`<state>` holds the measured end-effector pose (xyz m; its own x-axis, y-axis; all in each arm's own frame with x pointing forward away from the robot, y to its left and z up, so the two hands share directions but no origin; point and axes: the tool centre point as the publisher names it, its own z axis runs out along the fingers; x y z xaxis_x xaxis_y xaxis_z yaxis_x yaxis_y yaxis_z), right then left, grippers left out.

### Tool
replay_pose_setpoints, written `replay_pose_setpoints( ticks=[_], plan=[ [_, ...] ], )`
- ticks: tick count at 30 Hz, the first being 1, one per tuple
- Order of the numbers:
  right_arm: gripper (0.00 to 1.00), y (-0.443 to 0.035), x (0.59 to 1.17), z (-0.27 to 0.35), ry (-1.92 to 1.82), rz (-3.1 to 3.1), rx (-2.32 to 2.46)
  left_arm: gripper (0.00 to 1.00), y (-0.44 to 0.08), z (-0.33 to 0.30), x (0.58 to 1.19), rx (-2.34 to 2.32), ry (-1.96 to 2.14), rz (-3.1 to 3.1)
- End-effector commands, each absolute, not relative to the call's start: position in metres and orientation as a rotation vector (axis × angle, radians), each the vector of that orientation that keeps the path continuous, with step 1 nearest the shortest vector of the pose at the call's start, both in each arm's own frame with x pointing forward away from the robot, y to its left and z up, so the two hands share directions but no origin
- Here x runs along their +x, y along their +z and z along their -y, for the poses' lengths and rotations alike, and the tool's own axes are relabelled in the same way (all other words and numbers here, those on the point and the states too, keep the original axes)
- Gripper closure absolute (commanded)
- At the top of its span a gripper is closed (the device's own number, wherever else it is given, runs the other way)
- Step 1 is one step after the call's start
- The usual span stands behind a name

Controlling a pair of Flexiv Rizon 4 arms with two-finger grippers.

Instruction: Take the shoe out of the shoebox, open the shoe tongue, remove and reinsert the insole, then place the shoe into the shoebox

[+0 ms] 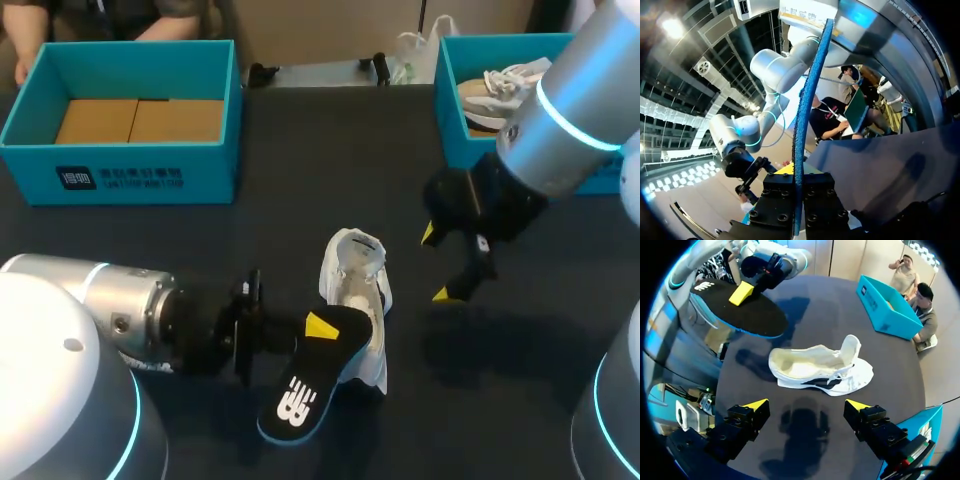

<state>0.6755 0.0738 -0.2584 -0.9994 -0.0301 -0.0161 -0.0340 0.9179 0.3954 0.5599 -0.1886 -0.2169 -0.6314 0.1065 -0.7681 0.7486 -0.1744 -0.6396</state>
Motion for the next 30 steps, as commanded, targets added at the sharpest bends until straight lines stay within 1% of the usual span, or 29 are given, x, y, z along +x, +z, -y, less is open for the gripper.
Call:
replay_pose_setpoints(
  ticks=[1, 7, 13, 22, 25, 30],
  plan=[
    [0.0, -0.288, 0.662, -0.076, 0.685, -3.034, -0.06, 1.0, -0.234, 0.196, 0.561, 0.96, -1.872, -1.629],
    [0.0, -0.311, 0.655, -0.081, 0.679, -3.071, -0.088, 1.0, -0.242, 0.201, 0.564, 0.949, -1.859, -1.663],
    [0.0, -0.322, 0.652, -0.089, 0.663, -3.081, -0.082, 1.0, -0.246, 0.203, 0.565, 0.941, -1.829, -1.706],
    [0.0, -0.324, 0.652, -0.089, 0.657, -3.087, -0.073, 1.0, -0.246, 0.203, 0.565, 0.941, -1.829, -1.706],
    [0.0, -0.321, 0.659, -0.088, 0.634, -3.075, 0.013, 1.0, -0.246, 0.208, 0.568, 0.949, -1.826, -1.713],
    [0.0, -0.33, 0.662, -0.101, 0.617, -3.071, 0.028, 1.0, -0.249, 0.211, 0.576, 0.899, -1.874, -1.728]
  ],
)
